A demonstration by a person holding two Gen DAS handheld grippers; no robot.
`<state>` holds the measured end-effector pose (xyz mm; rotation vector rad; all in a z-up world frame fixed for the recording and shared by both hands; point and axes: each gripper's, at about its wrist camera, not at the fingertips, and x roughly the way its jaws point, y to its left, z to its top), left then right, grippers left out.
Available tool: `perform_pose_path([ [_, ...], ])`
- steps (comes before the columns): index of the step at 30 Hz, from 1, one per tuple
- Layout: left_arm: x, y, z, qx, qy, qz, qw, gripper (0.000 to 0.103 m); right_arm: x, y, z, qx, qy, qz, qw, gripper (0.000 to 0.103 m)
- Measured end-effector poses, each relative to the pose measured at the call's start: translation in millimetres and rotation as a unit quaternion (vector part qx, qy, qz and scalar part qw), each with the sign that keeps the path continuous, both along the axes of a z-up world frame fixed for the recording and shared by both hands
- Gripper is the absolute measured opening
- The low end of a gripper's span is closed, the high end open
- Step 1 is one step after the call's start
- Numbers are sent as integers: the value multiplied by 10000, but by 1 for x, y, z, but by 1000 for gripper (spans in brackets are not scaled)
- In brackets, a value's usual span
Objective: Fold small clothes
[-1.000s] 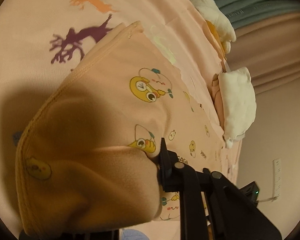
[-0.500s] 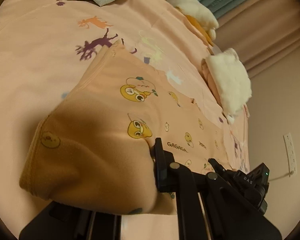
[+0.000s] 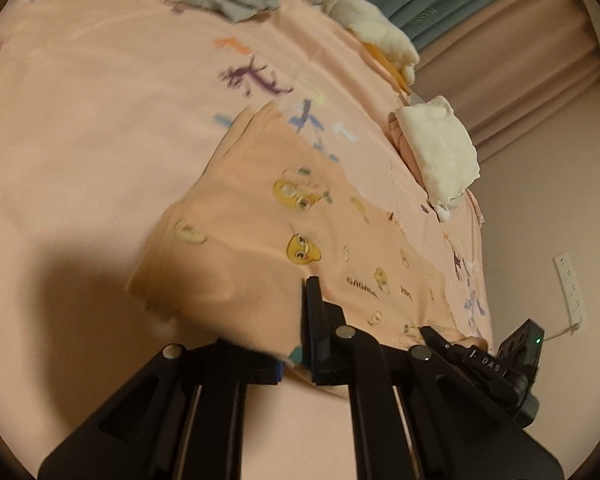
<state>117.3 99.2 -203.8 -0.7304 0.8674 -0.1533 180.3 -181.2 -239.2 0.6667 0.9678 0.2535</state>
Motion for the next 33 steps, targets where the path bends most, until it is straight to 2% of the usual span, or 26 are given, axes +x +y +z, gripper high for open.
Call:
perform_pose_path([
  [2,-6,-2,-6,155,120,48,9998,4,-2,0,-4,-113,60,-44,9999,8],
  [5,-16,-8,-8,275,149,-49,9995,4,-11,-10,-10,112,61,-142,9998,8],
  [7,-21,-12,-4,333,56,-73,9994,4,-14,-13,-9,102,-62,-92,9999,8],
  [10,-29,-17,5,518,-102,-37,9986,4,-21,-12,-3,-213,-208,-24,9996,7],
  [13,-34,-21,6,612,-165,-38,9980,5,-21,-19,-8,14,-181,-6,9998,7],
  [15,-32,-18,1,540,-81,31,9985,15,-19,-27,-16,295,-27,-57,9995,8],
  [16,-29,-15,-5,436,106,71,9990,39,-19,-31,-20,424,74,-86,9990,8],
  [17,-25,-11,-10,222,243,107,9994,58,-20,-33,-22,493,91,-66,9987,8],
  [18,-22,-4,-17,-267,194,140,9994,61,-21,-33,-22,504,62,-5,9987,8],
  [23,-4,12,-24,-1318,1,259,9909,71,-23,-25,-19,255,-9,94,9996,8],
  [24,3,12,-27,-1464,25,239,9889,69,-24,-26,-20,243,-6,97,9997,8],
  [25,8,12,-29,-1515,137,270,9880,62,-23,-25,-20,241,0,96,9997,8],
  [26,14,12,-31,-1515,219,313,9877,46,-24,-26,-21,256,4,97,9996,8],
  [27,18,11,-33,-1466,256,334,9883,36,-24,-27,-21,288,6,101,9995,8],
  [28,22,9,-36,-1389,276,350,9893,17,-24,-28,-22,337,4,113,9994,8],
  [31,17,5,-37,-1086,145,391,9932,10,-23,-31,-26,496,29,129,9987,8],
  [33,11,-1,-26,-627,39,385,9973,8,-22,-32,-26,538,28,155,9984,8],
])
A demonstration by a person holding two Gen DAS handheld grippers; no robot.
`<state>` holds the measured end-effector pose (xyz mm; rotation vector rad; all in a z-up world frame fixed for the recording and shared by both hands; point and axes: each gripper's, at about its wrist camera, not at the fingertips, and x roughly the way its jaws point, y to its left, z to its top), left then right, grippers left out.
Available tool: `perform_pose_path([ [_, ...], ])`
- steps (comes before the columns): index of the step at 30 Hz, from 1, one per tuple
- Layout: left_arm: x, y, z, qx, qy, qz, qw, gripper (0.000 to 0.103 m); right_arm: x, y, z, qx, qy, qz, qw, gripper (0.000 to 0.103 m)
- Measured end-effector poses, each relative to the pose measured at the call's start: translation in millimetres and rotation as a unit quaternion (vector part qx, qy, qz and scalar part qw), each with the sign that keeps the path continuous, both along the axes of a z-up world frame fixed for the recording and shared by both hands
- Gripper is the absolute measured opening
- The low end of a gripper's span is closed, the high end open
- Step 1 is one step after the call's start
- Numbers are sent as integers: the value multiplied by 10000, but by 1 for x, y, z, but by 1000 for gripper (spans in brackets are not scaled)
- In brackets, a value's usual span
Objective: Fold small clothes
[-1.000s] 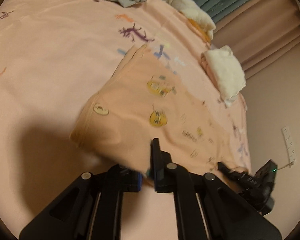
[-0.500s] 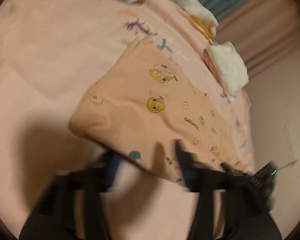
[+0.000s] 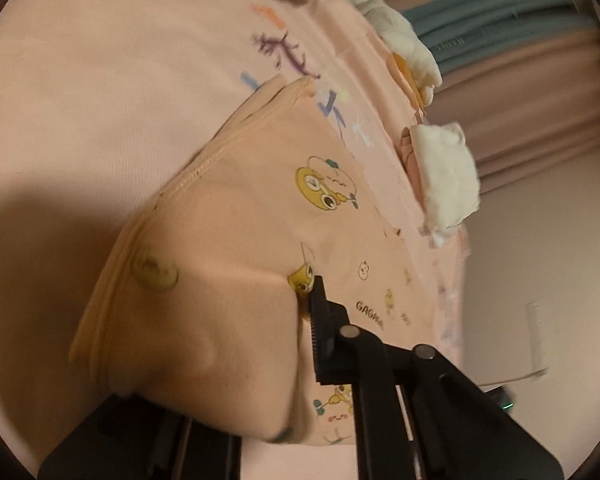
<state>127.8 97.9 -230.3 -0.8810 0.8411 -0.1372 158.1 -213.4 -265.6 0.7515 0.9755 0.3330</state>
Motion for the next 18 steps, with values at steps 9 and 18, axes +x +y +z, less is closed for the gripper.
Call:
perform_pose_path([
  [9,-34,-20,18,794,-209,-247,9963,3,-5,8,12,-551,-59,14,9985,9],
  [18,-39,-13,9,821,-113,-121,9965,4,-10,7,14,-788,-63,-88,9968,10],
])
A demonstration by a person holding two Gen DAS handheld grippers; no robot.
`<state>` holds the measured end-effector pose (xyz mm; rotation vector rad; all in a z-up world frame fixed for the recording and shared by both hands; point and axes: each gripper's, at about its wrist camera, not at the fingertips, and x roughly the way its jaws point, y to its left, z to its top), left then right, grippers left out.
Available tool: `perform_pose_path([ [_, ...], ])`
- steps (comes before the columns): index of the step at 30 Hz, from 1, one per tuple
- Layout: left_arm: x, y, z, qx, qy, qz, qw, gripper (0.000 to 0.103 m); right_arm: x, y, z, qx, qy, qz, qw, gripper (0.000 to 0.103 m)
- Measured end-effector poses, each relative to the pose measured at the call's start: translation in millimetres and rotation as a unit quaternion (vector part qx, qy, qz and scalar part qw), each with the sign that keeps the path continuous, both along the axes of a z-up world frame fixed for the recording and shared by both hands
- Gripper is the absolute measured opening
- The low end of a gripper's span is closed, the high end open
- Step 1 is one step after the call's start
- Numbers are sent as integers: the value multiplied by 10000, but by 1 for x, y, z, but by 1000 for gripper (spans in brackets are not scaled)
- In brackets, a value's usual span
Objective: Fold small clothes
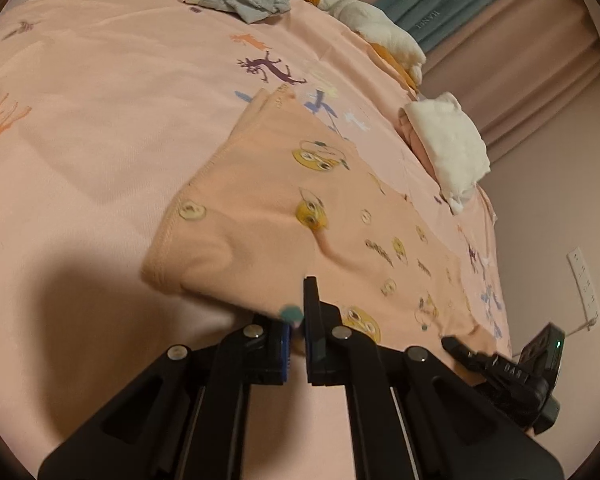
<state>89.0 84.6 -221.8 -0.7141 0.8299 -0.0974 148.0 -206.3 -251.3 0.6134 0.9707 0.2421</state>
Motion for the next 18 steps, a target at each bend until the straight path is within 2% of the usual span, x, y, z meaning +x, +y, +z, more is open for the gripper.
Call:
perform_pose_path([
  [1,6,5,-7,-334,142,44,9993,12,0,0,-1,2,22,-9,10000,10],
  [2,9,7,-11,-600,219,26,9980,24,-1,0,-1,-7,30,-6,10000,10],
  [3,13,10,-16,-1017,197,-41,9946,27,-1,1,0,-35,22,10,10000,11],
  [4,18,12,-19,-1448,58,-121,9894,39,-2,1,1,-59,-1,42,10000,12],
  [5,22,14,-20,-1684,-59,-146,9856,56,-2,2,1,-77,-10,59,10000,13],
  [6,28,15,-20,-1855,-170,-115,9824,60,-2,3,2,-111,-15,85,9999,13],
  [7,32,14,-18,-1808,-140,-47,9834,61,-2,3,2,-113,-8,93,9999,13],
  [9,44,10,-13,-1529,-71,66,9882,61,-1,2,1,-73,18,78,9999,13],
  [12,67,0,-13,-1363,-103,-14,9906,54,0,2,0,-66,16,112,9999,13],
  [14,73,-3,-15,-1186,-27,55,9929,19,0,0,-1,-39,19,120,9999,13],
  [16,75,-1,-22,-1168,81,168,9930,16,1,0,-1,-20,13,132,9999,13],
  [18,68,2,-19,-1098,-111,202,9937,14,1,0,-2,0,14,142,9999,13],
])
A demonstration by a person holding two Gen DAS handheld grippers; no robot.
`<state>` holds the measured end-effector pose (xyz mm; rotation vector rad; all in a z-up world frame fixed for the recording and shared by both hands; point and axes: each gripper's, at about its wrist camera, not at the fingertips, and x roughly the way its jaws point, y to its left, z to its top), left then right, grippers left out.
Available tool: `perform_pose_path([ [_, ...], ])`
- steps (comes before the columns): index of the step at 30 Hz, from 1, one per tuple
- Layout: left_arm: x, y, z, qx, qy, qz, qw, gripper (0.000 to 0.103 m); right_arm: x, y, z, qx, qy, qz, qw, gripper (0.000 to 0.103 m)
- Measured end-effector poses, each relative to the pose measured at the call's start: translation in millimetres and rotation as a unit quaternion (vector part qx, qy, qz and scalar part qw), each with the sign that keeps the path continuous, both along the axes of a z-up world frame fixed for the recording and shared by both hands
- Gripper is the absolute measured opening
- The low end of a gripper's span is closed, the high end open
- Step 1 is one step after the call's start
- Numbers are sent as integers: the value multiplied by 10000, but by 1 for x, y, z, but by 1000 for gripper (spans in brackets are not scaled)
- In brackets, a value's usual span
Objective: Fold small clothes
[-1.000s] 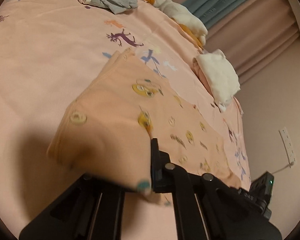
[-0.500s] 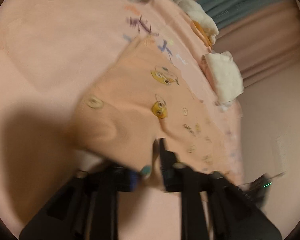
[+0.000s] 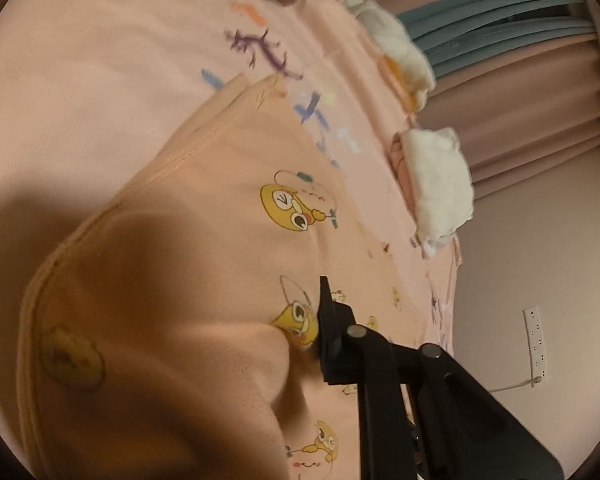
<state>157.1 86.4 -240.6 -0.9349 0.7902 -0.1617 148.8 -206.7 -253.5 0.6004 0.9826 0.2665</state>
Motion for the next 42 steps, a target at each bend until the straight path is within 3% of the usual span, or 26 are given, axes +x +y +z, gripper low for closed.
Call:
perform_pose_path([
  [3,-15,-13,17,801,-225,-65,9965,13,0,-1,0,-5,1,19,10000,13],
  [5,-25,-20,26,1061,-379,-100,9936,13,-1,0,2,-43,10,6,10000,13],
  [8,-37,-20,30,1139,-289,-163,9929,13,-3,1,6,-199,11,-1,9998,13],
  [12,-39,-13,15,959,-45,-225,9951,15,-4,0,7,-234,13,-36,9997,13],
  [18,-55,7,8,641,286,-178,9974,31,-7,3,8,-477,-79,25,9988,13],
  [22,-77,12,18,1059,349,-134,9937,33,-14,3,9,-601,-128,8,9981,13],
  [26,-92,5,15,1598,428,-170,9861,13,-16,3,8,-653,-200,-54,9977,11],
  [28,-93,3,15,1865,391,-266,9813,10,-18,5,9,-751,-195,-66,9970,11],
  [36,-104,12,11,2318,450,-472,9706,10,-31,1,10,-1248,-117,-185,9919,10],
  [40,-112,23,16,2151,618,-498,9734,11,-42,-1,13,-1460,-4,-294,9888,10],
  [42,-115,23,27,2242,741,-569,9701,11,-47,-4,18,-1554,83,-365,9871,10],
])
